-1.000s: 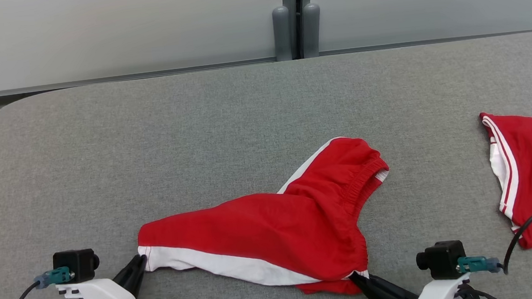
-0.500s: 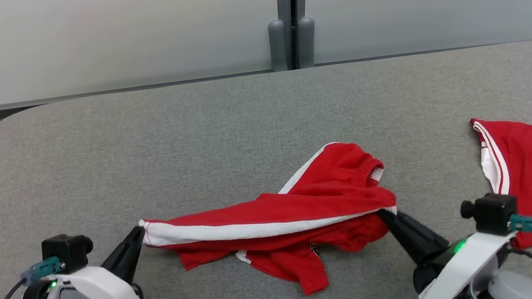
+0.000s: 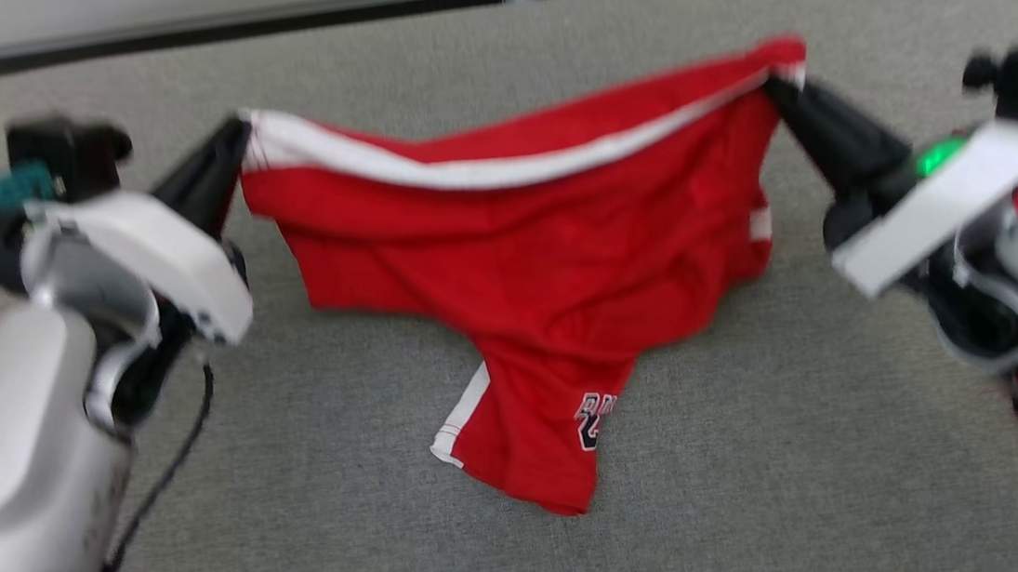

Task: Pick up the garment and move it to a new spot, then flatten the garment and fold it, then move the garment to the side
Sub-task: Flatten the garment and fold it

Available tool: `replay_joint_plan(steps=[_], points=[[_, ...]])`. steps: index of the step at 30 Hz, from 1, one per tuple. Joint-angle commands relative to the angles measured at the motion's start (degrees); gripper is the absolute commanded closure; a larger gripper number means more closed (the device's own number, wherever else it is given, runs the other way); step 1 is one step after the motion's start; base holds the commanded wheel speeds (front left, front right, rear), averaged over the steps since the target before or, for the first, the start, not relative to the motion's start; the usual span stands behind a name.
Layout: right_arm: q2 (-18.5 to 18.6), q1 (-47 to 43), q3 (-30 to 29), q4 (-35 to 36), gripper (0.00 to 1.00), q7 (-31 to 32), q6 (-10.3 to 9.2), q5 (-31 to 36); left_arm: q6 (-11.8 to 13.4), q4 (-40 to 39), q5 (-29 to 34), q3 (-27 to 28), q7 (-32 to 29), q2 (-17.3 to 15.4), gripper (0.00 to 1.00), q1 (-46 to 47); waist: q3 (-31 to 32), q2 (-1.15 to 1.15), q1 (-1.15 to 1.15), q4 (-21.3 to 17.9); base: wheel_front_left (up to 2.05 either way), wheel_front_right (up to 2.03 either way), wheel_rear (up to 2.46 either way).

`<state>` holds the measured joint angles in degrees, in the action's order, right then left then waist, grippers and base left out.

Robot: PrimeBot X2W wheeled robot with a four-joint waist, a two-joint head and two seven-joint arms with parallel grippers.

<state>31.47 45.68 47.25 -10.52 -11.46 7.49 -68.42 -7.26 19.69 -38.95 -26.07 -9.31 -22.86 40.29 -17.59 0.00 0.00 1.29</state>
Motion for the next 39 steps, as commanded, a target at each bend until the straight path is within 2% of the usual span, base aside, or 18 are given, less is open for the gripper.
replay_joint_plan(steps=[1,7,13,18,22,26,32,39], points=[[0.1,3.5,0.3,-0.7,1.00,0.8,0.03,-1.2,-0.3,0.9,-0.8,-0.7,-0.5,-0.3,1.00,3.3,-4.4,0.00,0.00,-0.4,0.00,0.00,0.00],[-0.1,21.3,2.7,-7.0,1.00,3.3,0.04,-4.8,-0.2,7.4,-3.5,-5.5,-0.2,-1.4,1.00,21.0,-9.4,0.00,0.00,-0.5,0.00,0.00,0.00],[-0.4,35.9,3.4,-11.2,1.00,2.5,0.03,-7.3,-0.2,13.9,-3.8,-7.8,4.5,-1.1,1.00,37.4,-12.9,0.00,0.00,-0.1,0.00,0.00,0.00],[-0.2,44.3,4.1,-13.4,1.00,1.5,0.03,-9.7,-0.2,20.3,-3.0,-8.6,10.0,0.6,1.00,48.0,-13.2,0.00,0.00,0.5,0.00,0.00,0.00],[0.1,48.2,5.6,-15.5,1.00,-0.1,0.03,-9.5,-0.2,23.8,-3.6,-10.3,12.4,2.2,1.00,52.8,-12.7,0.00,0.00,0.7,0.00,0.00,0.00],[-0.2,48.5,7.9,-16.4,1.00,-1.6,0.03,-10.0,-0.2,24.7,-6.0,-13.4,13.5,2.7,1.00,53.3,-12.1,0.00,0.00,0.8,0.00,0.00,0.00],[0.5,41.6,14.2,-16.4,1.00,-2.1,0.03,-11.5,-0.2,24.4,-10.1,-18.6,14.4,2.0,1.00,46.0,-9.4,0.00,0.00,1.3,0.00,0.00,0.00],[2.4,26.1,22.7,-14.7,1.00,-3.0,0.03,-13.7,-0.2,21.9,-15.5,-27.1,14.8,-2.9,1.00,29.5,-0.9,0.00,0.00,1.3,0.00,0.00,0.00]])
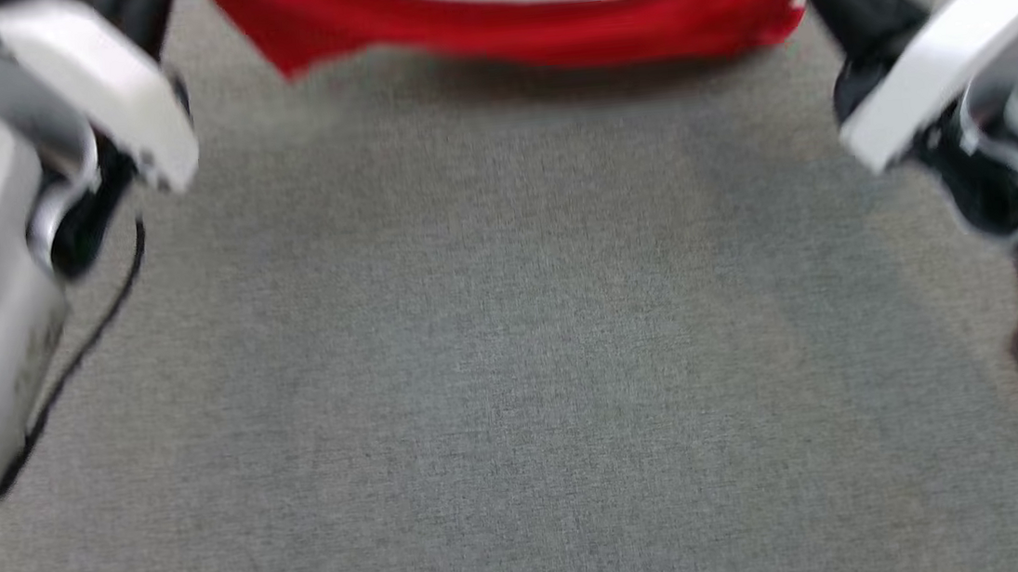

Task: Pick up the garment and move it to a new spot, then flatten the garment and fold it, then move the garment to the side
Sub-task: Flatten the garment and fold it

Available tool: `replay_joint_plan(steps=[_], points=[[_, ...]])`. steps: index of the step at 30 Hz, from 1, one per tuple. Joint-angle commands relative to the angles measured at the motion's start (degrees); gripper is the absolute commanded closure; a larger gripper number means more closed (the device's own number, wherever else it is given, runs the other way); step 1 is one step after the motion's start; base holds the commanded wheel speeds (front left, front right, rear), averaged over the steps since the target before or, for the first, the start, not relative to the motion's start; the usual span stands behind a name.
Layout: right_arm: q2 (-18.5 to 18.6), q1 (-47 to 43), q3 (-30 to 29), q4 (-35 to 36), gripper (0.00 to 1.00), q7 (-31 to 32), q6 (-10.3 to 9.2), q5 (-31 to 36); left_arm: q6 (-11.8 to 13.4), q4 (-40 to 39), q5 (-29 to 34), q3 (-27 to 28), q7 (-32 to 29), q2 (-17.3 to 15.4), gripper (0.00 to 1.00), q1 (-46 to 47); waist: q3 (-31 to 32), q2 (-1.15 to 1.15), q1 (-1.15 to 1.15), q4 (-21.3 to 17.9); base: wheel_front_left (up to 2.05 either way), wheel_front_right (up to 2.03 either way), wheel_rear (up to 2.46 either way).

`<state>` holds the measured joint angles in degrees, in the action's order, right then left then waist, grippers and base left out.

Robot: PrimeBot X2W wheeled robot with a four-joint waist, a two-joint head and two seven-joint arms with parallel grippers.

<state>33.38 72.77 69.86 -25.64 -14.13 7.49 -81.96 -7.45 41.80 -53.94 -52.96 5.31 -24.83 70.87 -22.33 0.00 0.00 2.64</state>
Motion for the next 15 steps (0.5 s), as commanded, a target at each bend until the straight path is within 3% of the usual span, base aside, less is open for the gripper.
replay_joint_plan(steps=[1,9,15], points=[[0.7,-3.1,0.9,1.0,1.00,-0.5,0.03,-0.2,0.0,-0.9,-1.5,-1.0,-0.2,-1.9,1.00,-3.5,5.2,0.00,0.00,-0.1,0.00,0.00,0.00],[4.4,-19.6,3.4,7.7,1.00,1.0,0.03,1.6,0.1,-10.2,-8.2,-5.2,-3.7,-9.4,1.00,-21.0,15.2,0.00,0.00,-0.1,0.00,0.00,0.00],[8.2,-30.4,3.6,14.2,1.00,1.7,0.03,3.5,5.2,-24.4,-12.6,-6.4,-6.8,-16.7,1.00,-33.4,19.7,0.00,0.00,-0.1,0.00,0.00,0.00]])
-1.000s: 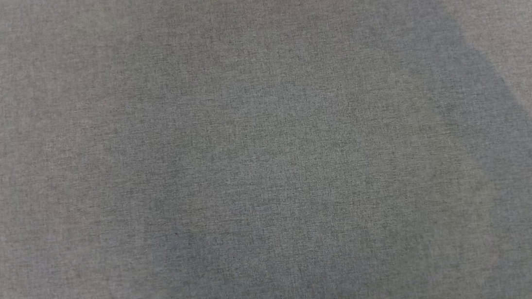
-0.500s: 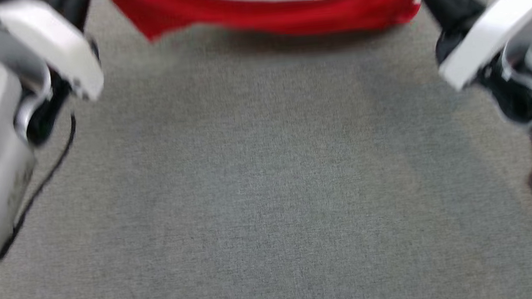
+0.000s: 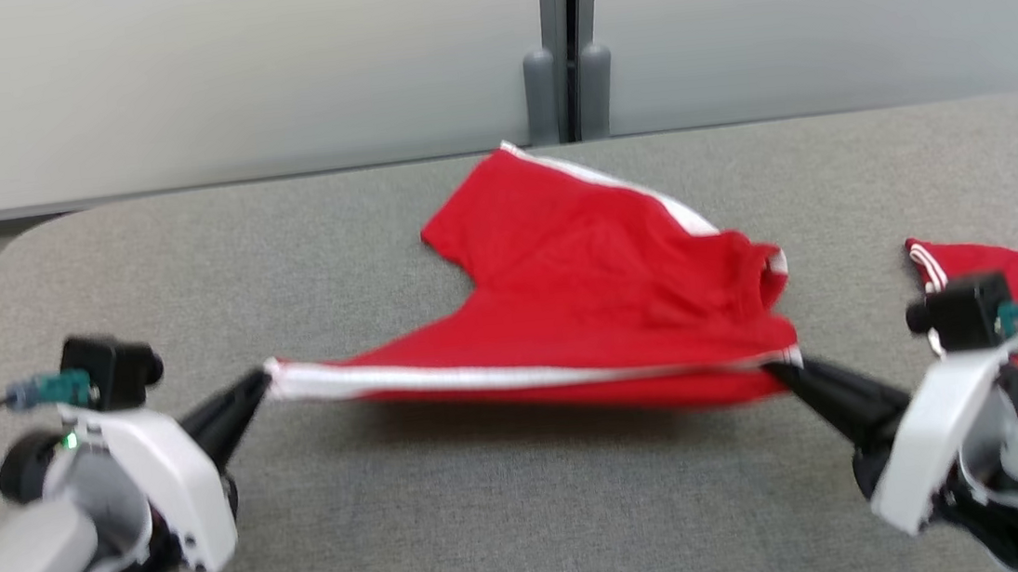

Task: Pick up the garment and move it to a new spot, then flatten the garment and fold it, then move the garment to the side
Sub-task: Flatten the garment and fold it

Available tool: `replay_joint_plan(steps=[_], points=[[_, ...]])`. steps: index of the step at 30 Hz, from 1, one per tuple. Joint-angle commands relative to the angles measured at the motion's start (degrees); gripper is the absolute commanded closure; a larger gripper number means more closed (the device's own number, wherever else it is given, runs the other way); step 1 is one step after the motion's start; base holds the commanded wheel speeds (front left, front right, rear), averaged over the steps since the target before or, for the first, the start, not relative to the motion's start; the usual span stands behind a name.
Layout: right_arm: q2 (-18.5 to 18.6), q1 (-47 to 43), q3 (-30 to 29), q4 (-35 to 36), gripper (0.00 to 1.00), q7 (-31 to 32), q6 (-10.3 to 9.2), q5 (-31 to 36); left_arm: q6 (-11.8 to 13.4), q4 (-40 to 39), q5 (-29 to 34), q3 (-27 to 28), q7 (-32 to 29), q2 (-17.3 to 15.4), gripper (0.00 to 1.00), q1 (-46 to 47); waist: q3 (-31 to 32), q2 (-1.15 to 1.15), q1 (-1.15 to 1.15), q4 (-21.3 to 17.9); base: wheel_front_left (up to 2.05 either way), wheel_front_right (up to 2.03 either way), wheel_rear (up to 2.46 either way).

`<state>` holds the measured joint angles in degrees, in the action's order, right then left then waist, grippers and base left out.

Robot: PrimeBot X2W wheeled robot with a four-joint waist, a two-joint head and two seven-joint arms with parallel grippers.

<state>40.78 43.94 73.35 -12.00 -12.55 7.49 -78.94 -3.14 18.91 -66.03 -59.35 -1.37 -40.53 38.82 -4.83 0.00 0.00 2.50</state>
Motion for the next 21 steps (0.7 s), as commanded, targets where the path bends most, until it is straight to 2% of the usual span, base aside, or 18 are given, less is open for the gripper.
replay_joint_plan(steps=[1,7,12,16,21], points=[[1.7,-3.4,0.1,1.9,1.00,0.4,0.03,0.7,2.3,-4.5,-1.3,-0.2,-0.7,-2.6,1.00,-3.3,2.5,0.00,0.00,0.2,0.00,0.00,0.00],[7.2,-12.1,0.0,8.8,1.00,0.6,0.03,-0.4,10.4,-23.4,-3.7,-1.3,-3.6,-12.4,1.00,-12.0,3.4,0.00,0.00,0.7,0.00,0.00,0.00],[10.2,-15.1,-2.5,13.0,1.00,-0.8,0.03,-0.3,15.9,-34.6,-5.9,0.2,-3.5,-18.6,1.00,-15.4,2.3,0.00,0.00,-0.3,0.00,0.00,0.00],[9.9,-14.9,-5.3,14.2,1.00,-1.2,0.03,1.1,17.2,-37.6,-6.0,2.0,-3.5,-20.1,1.00,-13.4,0.6,0.00,0.00,-1.7,0.00,0.00,0.00],[8.1,-13.4,-8.5,13.2,1.00,-1.5,0.03,2.5,15.4,-35.7,-5.5,3.5,-5.9,-18.2,1.00,-8.3,-1.9,0.00,0.00,-3.4,0.00,0.00,0.00]])
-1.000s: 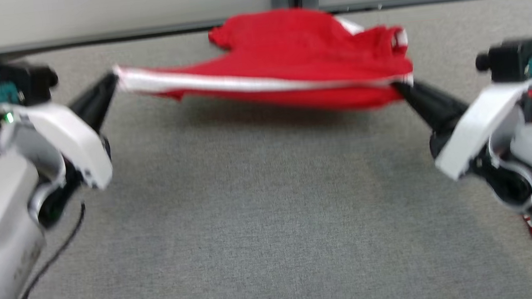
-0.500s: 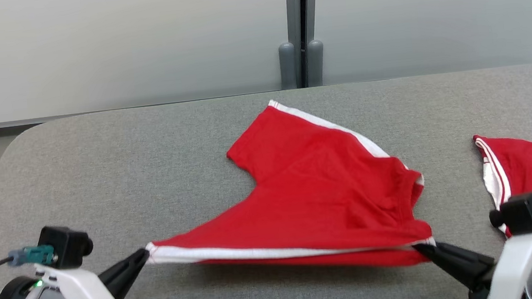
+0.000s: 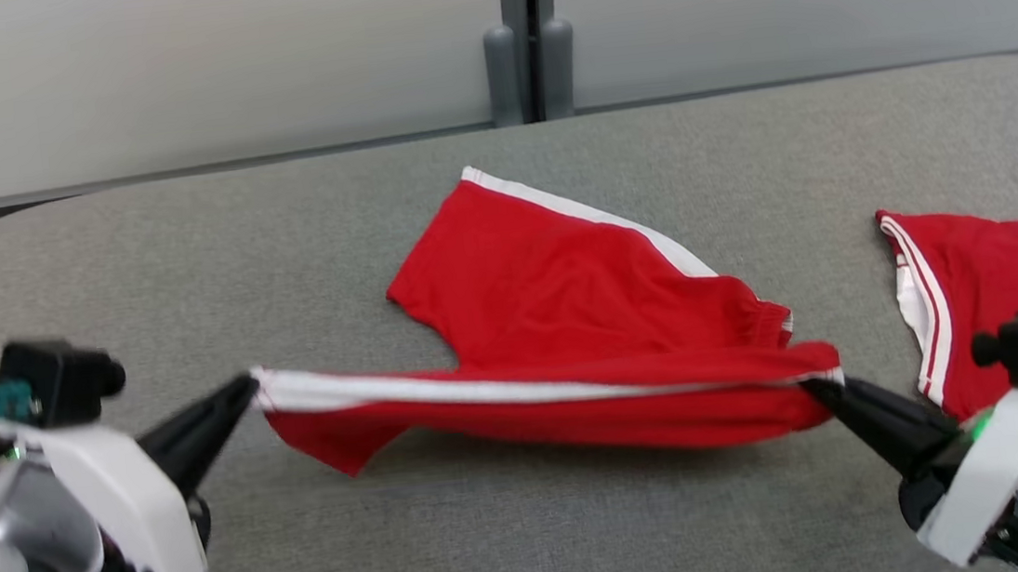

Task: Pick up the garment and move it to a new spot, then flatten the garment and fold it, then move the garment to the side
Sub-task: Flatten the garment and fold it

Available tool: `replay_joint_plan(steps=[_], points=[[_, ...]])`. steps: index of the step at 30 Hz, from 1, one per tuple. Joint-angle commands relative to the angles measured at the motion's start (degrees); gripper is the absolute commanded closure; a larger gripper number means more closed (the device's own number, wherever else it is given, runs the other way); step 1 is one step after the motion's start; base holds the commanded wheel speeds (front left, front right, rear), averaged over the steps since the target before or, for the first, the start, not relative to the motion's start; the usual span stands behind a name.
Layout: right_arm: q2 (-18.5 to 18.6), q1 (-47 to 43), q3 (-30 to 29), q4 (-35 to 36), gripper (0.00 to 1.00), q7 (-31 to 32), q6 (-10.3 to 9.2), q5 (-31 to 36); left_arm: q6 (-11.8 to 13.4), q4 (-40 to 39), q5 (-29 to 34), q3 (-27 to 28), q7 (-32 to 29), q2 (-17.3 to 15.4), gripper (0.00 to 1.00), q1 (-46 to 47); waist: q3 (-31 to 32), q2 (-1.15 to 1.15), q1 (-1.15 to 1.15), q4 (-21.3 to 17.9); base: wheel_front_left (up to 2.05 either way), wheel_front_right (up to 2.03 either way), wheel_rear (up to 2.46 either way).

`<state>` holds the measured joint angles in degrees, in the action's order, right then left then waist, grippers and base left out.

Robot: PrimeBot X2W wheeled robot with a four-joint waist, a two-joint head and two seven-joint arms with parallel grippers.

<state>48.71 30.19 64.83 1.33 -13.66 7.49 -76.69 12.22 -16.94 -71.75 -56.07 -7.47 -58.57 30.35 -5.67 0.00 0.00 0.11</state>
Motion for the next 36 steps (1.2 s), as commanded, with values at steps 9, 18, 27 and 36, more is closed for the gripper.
replay_joint_plan(steps=[9,18,27,36], points=[[-7.2,2.9,-9.3,-6.5,1.00,-1.2,0.03,3.0,-7.9,15.8,3.9,1.8,-7.5,7.8,1.00,17.6,-10.9,0.00,0.00,-6.3,0.00,0.00,0.00],[-14.9,6.1,-16.5,-10.8,1.00,-1.5,0.03,6.3,-14.4,29.0,9.6,1.3,-9.5,13.2,1.00,30.0,-19.1,0.00,0.00,-11.3,0.00,0.00,0.00],[-20.1,10.1,-16.2,-12.8,1.00,-0.3,0.03,8.1,-18.0,41.2,13.4,0.2,-9.9,17.6,1.00,39.4,-25.6,0.00,0.00,-15.5,0.00,0.00,0.00],[-22.4,12.3,-13.8,-13.1,0.53,1.6,0.03,7.1,-19.6,50.8,12.2,-1.6,-9.5,20.9,0.36,42.4,-27.2,0.00,0.00,-17.2,0.00,0.00,0.00]])
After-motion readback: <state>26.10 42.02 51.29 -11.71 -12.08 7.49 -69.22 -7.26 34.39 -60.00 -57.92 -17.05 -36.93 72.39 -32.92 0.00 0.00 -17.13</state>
